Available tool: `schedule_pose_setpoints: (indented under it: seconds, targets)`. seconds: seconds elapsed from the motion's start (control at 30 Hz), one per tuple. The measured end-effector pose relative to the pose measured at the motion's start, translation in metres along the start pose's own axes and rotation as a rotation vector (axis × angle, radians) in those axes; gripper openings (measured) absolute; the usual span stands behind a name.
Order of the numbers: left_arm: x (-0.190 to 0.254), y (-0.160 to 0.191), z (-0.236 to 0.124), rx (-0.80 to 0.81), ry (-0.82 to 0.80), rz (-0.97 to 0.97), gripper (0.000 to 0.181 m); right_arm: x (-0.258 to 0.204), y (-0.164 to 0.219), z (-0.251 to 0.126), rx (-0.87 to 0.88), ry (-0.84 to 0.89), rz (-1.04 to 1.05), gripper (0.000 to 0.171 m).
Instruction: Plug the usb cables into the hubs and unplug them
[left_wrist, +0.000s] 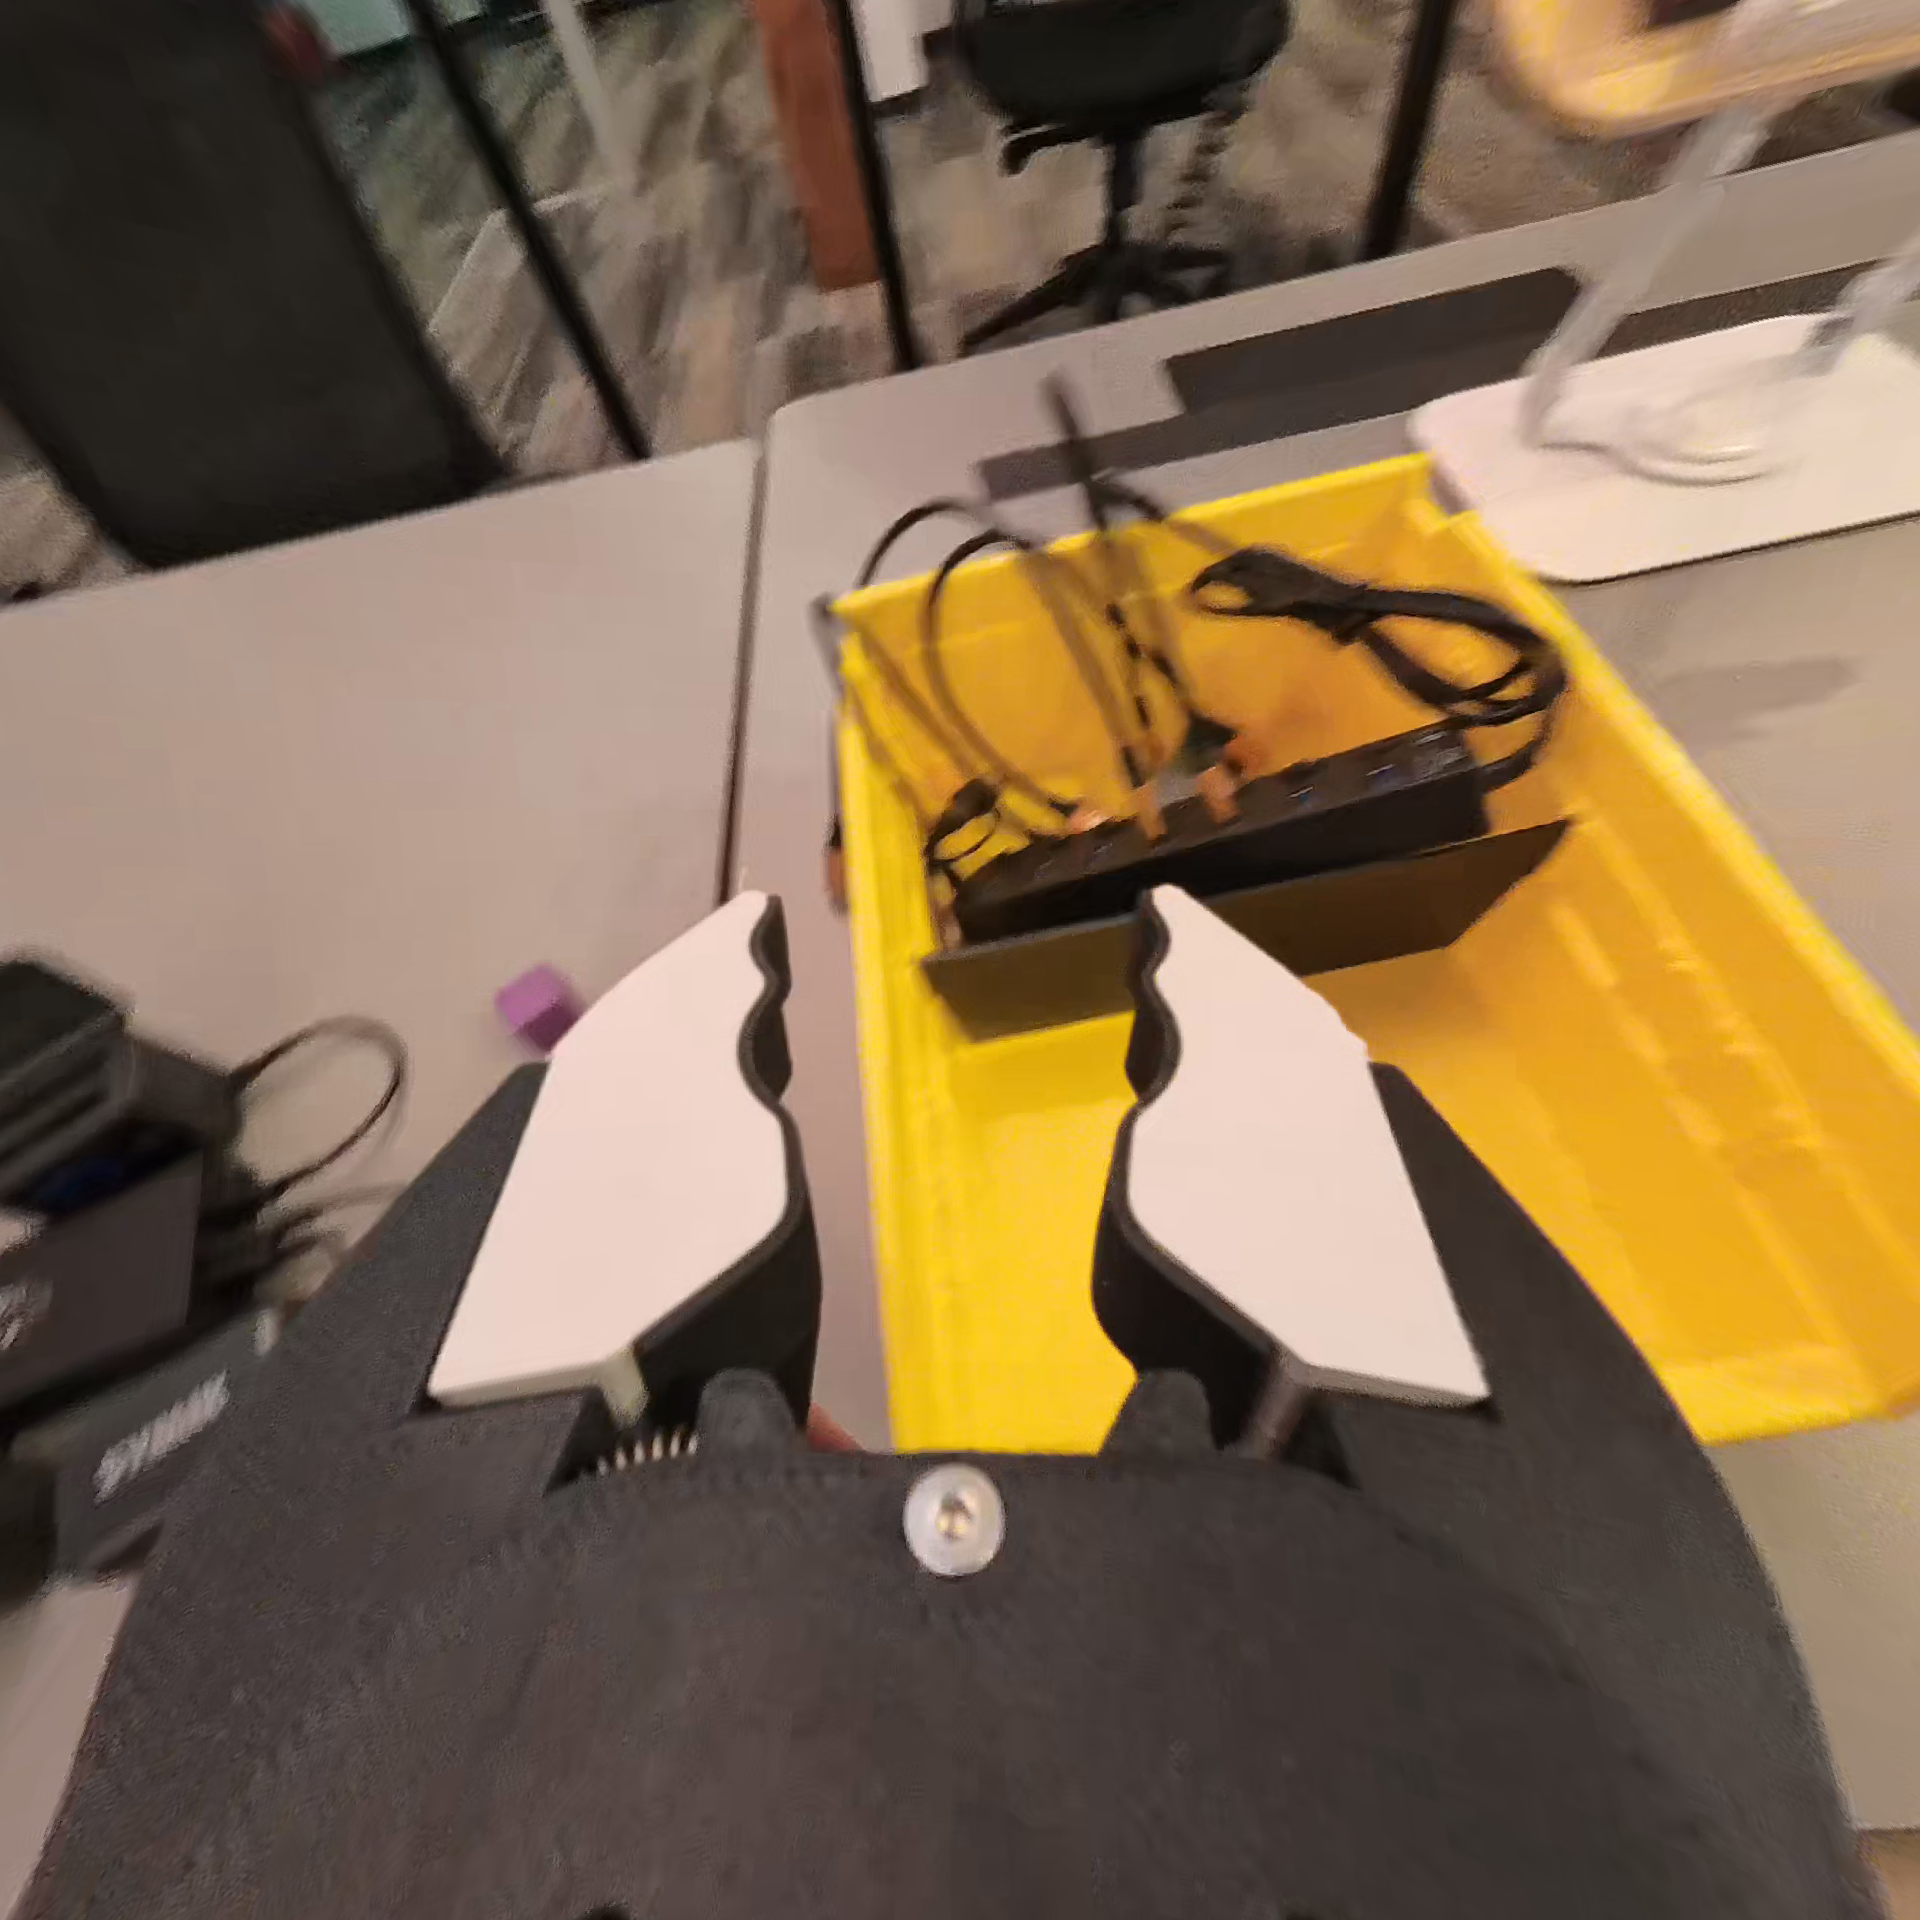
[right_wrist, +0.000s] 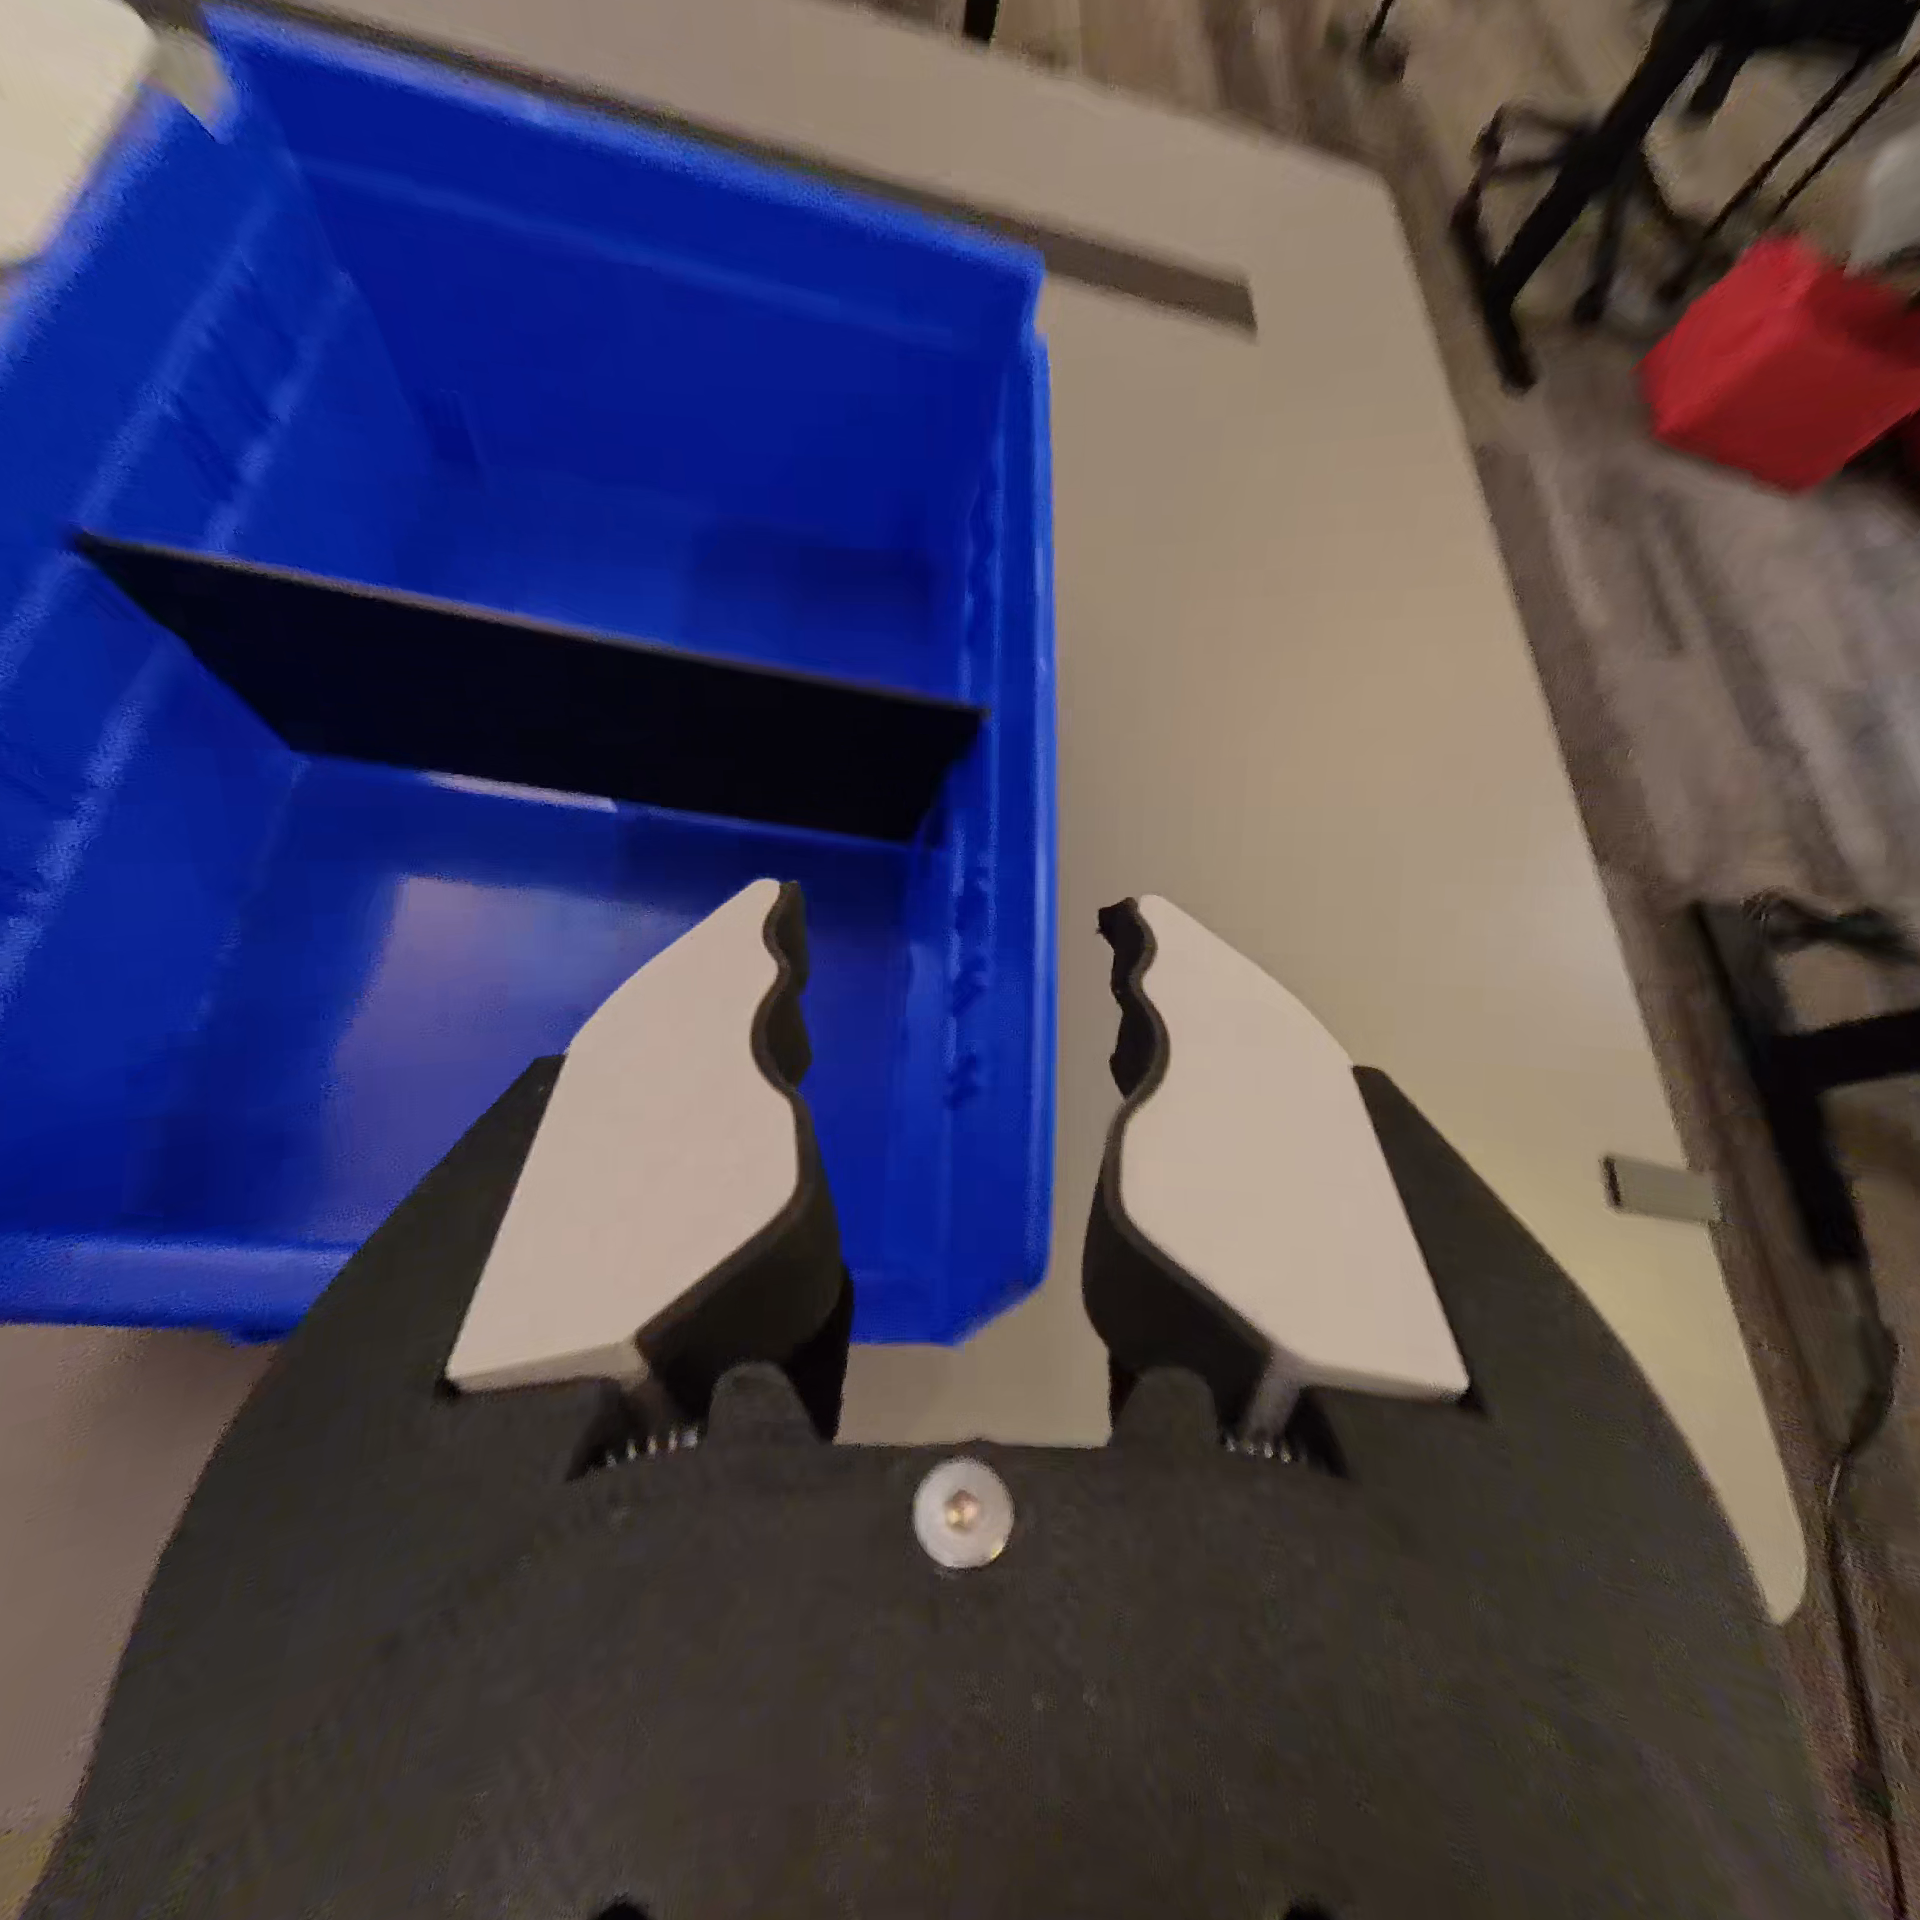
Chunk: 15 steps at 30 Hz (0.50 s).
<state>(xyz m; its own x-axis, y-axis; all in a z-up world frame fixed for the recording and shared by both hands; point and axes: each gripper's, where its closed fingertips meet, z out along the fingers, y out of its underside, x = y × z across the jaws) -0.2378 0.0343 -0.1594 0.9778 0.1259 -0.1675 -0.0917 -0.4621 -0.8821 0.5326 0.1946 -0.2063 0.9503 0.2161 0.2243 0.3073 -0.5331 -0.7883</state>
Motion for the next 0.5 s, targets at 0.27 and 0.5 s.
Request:
schedule_pose_setpoints:
  seconds: [0.27, 0.5]
  targets:
    - [0.061, -0.022, 0.093, -0.161, 0.169, 0.052, 0.056, -0.095, -0.080, -0.030, 0.270, -0.057, -0.218, 0.040]
    - [0.060, 0.005, 0.137, -0.292, 0.201, -0.057, 0.024, -0.171, -0.098, -0.040, 0.359, -0.164, -0.335, 0.034]
